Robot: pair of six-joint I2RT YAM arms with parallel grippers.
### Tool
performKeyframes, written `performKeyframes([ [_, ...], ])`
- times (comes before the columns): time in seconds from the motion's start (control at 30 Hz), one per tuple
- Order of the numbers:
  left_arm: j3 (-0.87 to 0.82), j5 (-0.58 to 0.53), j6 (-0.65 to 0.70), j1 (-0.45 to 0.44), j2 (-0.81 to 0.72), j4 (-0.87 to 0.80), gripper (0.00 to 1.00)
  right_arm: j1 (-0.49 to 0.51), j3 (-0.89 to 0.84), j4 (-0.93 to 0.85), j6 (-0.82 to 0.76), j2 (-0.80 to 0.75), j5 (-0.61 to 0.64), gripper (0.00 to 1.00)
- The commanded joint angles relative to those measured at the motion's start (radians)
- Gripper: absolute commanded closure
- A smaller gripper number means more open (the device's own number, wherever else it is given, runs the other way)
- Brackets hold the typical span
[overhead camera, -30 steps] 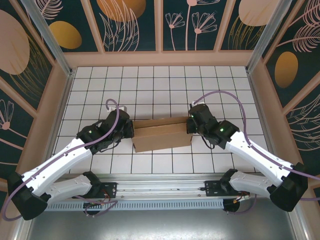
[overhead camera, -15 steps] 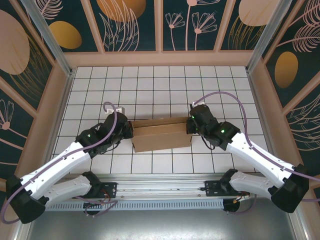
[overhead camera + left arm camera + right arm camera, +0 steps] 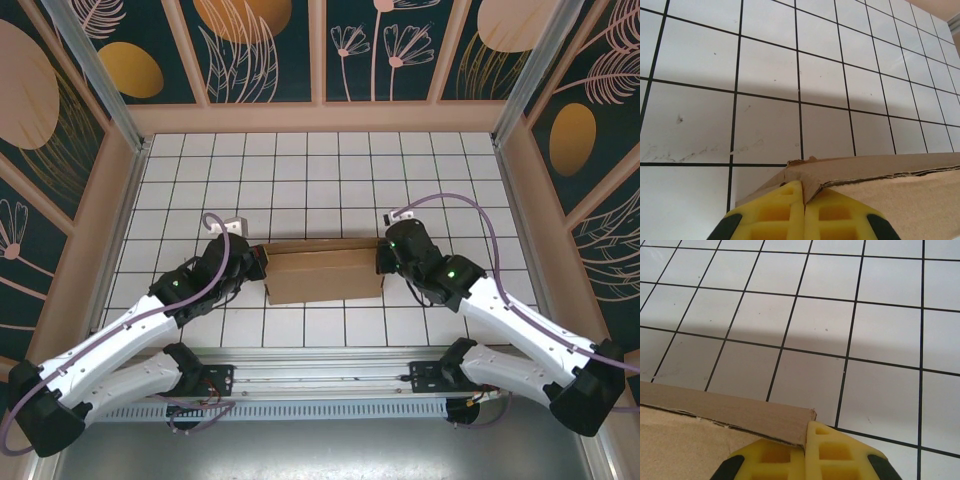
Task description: Fold the paper box
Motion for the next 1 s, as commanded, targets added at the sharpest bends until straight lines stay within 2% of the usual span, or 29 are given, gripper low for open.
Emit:
performKeyframes([
  [0.0, -0.037, 0.061, 0.011, -0.008, 0.018, -0.061, 1.0, 0.018, -0.026, 0.069, -0.002, -0.019, -0.014, 1.0],
  [0.4, -0.041, 0.06, 0.02, -0.007, 0.038, -0.051, 1.0, 0.017, -0.08, 0.122, 0.223, -0.038, -0.048, 1.0],
  [0.7, -0.075, 0.048, 0.031, -0.008, 0.031, -0.042, 1.0, 0.018, -0.202, 0.157, 0.163, -0.124, -0.031, 1.0],
  [0.97, -0.151, 0.062, -0.007, -0.008, 0.007, 0.018, 1.0, 0.024, -0.322, 0.287, 0.206, -0.189, -0.041, 1.0],
])
